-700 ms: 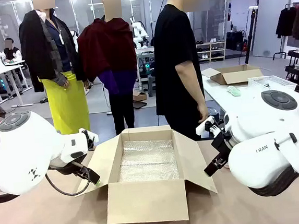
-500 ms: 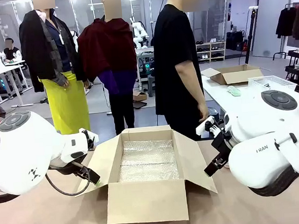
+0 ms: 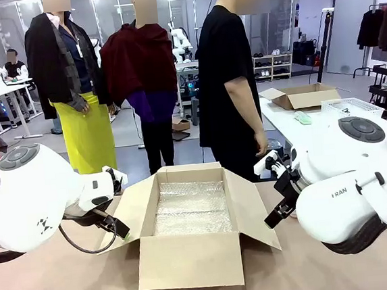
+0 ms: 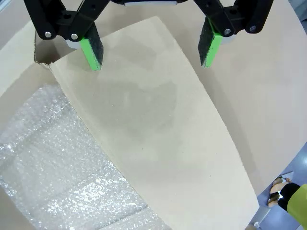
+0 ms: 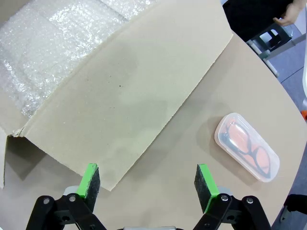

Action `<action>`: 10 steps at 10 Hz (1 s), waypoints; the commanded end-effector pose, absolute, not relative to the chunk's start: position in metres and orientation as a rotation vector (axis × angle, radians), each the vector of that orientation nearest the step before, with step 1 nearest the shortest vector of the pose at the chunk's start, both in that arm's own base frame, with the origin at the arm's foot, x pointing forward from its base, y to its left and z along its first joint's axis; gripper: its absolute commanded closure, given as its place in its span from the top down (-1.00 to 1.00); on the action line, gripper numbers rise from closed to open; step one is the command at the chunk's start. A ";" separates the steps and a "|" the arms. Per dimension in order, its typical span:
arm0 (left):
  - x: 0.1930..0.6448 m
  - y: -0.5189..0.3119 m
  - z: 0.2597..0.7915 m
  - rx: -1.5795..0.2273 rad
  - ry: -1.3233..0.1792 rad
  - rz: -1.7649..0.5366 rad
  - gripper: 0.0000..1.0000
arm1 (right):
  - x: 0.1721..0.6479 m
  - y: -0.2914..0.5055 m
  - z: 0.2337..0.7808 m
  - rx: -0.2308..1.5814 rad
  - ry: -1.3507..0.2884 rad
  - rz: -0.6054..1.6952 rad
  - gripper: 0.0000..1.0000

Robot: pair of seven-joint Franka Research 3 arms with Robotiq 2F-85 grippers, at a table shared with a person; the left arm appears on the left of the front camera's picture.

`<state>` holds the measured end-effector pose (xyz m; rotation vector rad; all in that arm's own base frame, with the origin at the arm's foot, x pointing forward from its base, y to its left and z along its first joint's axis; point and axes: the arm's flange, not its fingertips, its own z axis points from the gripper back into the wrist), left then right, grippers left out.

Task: Pack the glasses set securely to prepare it for shipping.
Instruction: Place the Glasses case inside the Package Box.

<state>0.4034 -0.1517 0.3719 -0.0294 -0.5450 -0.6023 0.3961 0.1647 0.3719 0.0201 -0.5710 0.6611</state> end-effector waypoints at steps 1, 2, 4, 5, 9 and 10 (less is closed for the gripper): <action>0.403 -0.151 0.372 -0.029 -0.545 -0.602 1.00 | 0.396 0.165 0.372 0.021 -0.571 0.661 1.00; 0.403 -0.152 0.372 -0.029 -0.545 -0.602 1.00 | 0.396 0.165 0.372 0.020 -0.571 0.661 1.00; 0.369 -0.138 0.423 -0.040 -0.615 -0.751 1.00 | 0.423 0.137 0.399 0.016 -0.488 0.693 1.00; 0.350 -0.131 0.443 -0.069 -0.575 -0.848 1.00 | 0.435 0.120 0.409 -0.017 -0.444 0.794 1.00; 0.261 -0.110 0.508 -0.053 -0.507 -1.212 1.00 | 0.497 0.057 0.444 -0.023 -0.346 1.118 1.00; 0.239 -0.103 0.511 0.004 -0.554 -1.276 1.00 | 0.506 0.044 0.445 -0.021 -0.293 1.229 1.00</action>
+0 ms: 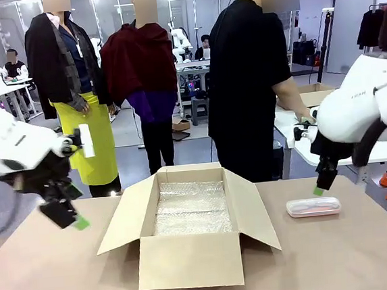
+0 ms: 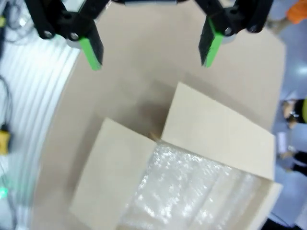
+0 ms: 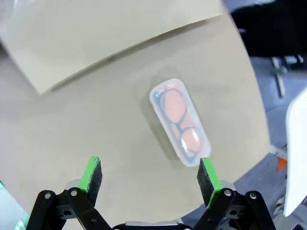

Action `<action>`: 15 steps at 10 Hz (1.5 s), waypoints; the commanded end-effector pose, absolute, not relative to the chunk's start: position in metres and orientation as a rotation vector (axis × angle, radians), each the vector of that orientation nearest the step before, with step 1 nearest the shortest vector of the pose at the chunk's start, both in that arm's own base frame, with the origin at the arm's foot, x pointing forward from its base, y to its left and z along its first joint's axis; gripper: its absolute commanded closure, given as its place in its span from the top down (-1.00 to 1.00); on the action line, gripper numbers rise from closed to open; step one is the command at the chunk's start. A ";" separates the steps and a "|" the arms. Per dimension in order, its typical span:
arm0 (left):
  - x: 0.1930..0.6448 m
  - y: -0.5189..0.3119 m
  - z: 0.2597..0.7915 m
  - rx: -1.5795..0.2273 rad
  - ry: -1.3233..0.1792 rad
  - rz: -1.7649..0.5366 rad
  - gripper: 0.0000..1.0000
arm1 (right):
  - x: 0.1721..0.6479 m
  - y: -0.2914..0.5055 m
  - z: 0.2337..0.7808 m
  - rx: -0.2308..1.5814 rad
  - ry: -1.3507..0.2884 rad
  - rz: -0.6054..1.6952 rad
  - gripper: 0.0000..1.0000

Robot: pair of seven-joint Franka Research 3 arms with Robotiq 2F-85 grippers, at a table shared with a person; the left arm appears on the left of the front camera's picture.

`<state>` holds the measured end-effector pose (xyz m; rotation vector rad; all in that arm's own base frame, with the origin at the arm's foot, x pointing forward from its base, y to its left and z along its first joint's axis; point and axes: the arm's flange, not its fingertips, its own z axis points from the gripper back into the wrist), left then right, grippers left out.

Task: Pack the glasses set securely to prepare it for shipping.
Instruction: Place the Glasses case inside the Package Box.

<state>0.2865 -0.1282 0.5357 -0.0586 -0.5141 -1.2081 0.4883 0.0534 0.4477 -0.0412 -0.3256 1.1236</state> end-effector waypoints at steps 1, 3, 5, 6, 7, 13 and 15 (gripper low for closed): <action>0.216 -0.093 0.513 0.017 -0.553 -1.349 1.00 | 0.518 0.034 0.443 -0.036 -0.236 1.279 1.00; 0.178 -0.082 0.516 -0.021 -0.628 -1.448 1.00 | 0.533 0.025 0.438 -0.003 -0.148 1.416 1.00; 0.186 -0.083 0.516 -0.082 -0.647 -1.369 1.00 | 0.520 0.025 0.437 -0.016 -0.191 1.338 1.00; 0.213 -0.094 0.590 0.003 -0.617 -1.421 1.00 | 0.520 0.025 0.437 -0.016 -0.191 1.338 1.00; 0.213 -0.094 0.590 0.003 -0.617 -1.421 1.00 | 0.520 0.025 0.437 -0.016 -0.191 1.338 1.00; 0.213 -0.094 0.590 0.003 -0.617 -1.421 1.00 | 0.571 0.006 0.400 0.090 -0.069 1.544 1.00; 0.219 -0.086 0.598 -0.113 -0.635 -1.395 1.00 | 0.575 0.003 0.387 0.084 -0.039 1.538 1.00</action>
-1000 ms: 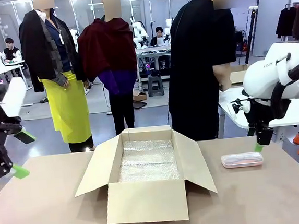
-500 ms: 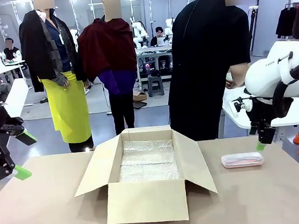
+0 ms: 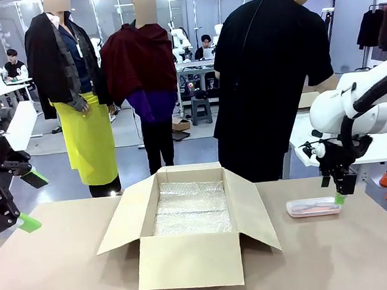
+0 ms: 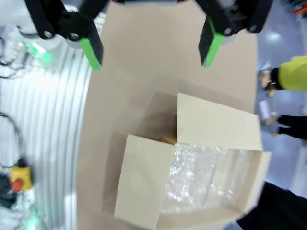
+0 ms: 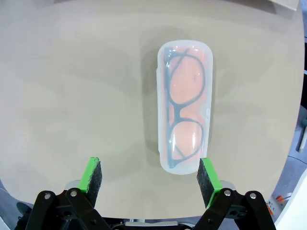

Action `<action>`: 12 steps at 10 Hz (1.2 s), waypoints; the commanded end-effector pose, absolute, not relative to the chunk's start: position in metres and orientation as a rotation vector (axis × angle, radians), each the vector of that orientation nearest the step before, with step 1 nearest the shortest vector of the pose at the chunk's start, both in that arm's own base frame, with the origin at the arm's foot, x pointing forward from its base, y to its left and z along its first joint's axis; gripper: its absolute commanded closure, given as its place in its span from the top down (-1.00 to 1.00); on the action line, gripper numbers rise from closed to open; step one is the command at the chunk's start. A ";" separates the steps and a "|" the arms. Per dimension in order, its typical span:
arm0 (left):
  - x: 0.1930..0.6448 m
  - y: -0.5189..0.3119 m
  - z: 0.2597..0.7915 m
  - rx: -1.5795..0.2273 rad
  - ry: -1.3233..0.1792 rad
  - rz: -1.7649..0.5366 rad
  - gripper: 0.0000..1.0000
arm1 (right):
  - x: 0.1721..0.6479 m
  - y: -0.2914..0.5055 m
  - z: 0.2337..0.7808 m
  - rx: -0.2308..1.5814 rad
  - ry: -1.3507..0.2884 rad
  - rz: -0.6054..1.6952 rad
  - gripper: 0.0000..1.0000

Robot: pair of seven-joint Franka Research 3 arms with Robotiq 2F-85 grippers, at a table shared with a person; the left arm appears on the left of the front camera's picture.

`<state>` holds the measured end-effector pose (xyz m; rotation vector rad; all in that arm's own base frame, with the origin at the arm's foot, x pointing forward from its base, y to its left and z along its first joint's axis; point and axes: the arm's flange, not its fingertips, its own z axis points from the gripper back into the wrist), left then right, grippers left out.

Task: Pack the glasses set securely to prepare it for shipping.
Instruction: Place the Glasses case inside the Package Box.

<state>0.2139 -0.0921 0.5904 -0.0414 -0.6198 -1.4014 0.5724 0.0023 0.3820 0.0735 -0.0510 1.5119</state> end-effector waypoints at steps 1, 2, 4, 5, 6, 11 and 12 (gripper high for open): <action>0.225 -0.082 0.598 -0.143 -0.622 -1.356 1.00 | 0.578 0.001 0.384 0.093 -0.046 1.530 1.00; 0.227 -0.081 0.597 -0.166 -0.626 -1.356 1.00 | 0.582 0.000 0.379 0.095 -0.057 1.541 1.00; 0.229 -0.075 0.596 -0.180 -0.647 -1.283 1.00 | 0.590 -0.004 0.365 0.115 -0.069 1.594 1.00; 0.232 -0.072 0.594 -0.180 -0.643 -1.227 1.00 | 0.594 -0.003 0.357 0.133 -0.082 1.627 1.00; 0.233 -0.069 0.594 -0.188 -0.655 -1.172 1.00 | 0.596 -0.002 0.351 0.141 -0.070 1.630 1.00; 0.231 -0.067 0.593 -0.181 -0.637 -1.245 1.00 | 0.605 0.011 0.331 0.067 -0.139 1.575 1.00; 0.231 -0.067 0.593 -0.181 -0.637 -1.245 1.00 | 0.607 0.014 0.329 0.073 -0.129 1.578 1.00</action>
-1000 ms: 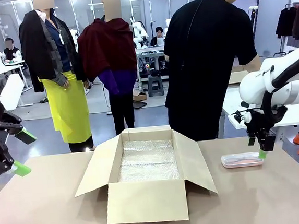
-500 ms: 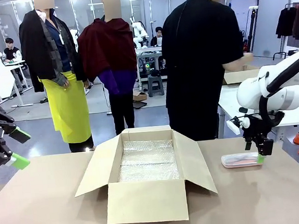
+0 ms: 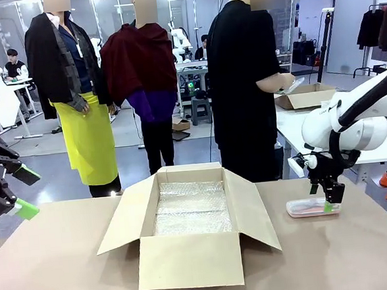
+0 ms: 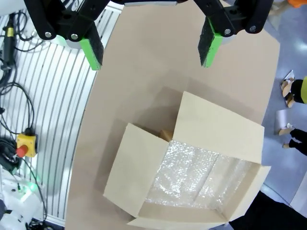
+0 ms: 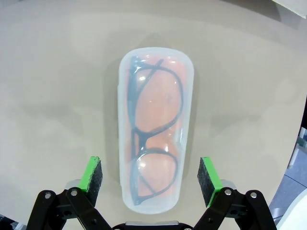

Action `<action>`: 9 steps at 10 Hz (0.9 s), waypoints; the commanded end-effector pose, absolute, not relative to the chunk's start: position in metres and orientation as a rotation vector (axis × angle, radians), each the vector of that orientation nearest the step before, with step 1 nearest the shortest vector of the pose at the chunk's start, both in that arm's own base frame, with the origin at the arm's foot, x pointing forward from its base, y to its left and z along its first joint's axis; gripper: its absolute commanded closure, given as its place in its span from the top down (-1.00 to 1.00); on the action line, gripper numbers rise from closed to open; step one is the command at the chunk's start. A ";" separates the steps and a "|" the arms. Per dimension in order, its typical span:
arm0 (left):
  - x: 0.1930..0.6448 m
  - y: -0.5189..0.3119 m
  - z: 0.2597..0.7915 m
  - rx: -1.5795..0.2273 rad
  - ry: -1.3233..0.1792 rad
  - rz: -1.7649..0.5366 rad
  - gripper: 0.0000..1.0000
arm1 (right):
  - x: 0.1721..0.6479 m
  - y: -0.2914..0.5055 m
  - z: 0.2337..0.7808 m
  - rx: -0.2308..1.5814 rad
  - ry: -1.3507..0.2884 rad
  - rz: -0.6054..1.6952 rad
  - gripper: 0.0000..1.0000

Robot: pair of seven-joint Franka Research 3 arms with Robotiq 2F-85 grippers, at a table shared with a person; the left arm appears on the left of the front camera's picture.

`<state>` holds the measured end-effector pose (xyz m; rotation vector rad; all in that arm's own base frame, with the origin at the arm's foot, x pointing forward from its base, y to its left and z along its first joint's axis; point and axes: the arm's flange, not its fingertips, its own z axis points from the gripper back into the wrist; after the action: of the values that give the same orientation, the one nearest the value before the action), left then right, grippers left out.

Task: Pack the glasses set securely to prepare it for shipping.
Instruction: Place the Glasses case inside the Package Box.

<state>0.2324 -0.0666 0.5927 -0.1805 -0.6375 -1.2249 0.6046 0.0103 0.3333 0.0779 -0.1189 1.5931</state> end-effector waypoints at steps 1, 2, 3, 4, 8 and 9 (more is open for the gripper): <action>0.231 -0.067 0.593 -0.181 -0.637 -1.245 1.00 | 0.609 0.020 0.325 0.056 -0.117 1.567 1.00; 0.231 -0.067 0.593 -0.181 -0.637 -1.245 1.00 | 0.611 0.025 0.321 0.050 -0.105 1.568 1.00; 0.231 -0.067 0.593 -0.181 -0.637 -1.245 1.00 | 0.615 0.029 0.318 0.040 -0.090 1.560 1.00; 0.231 -0.067 0.593 -0.181 -0.637 -1.245 1.00 | 0.619 0.033 0.314 0.034 -0.082 1.553 1.00; 0.231 -0.067 0.593 -0.181 -0.637 -1.245 1.00 | 0.618 0.041 0.307 -0.013 -0.053 1.517 0.92; 0.231 -0.067 0.593 -0.181 -0.637 -1.245 1.00 | 0.618 0.043 0.307 -0.021 -0.049 1.515 0.71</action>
<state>0.2324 -0.0667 0.5926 -0.1804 -0.6371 -1.2251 0.6167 0.0352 0.3062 0.0173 -0.0591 1.5351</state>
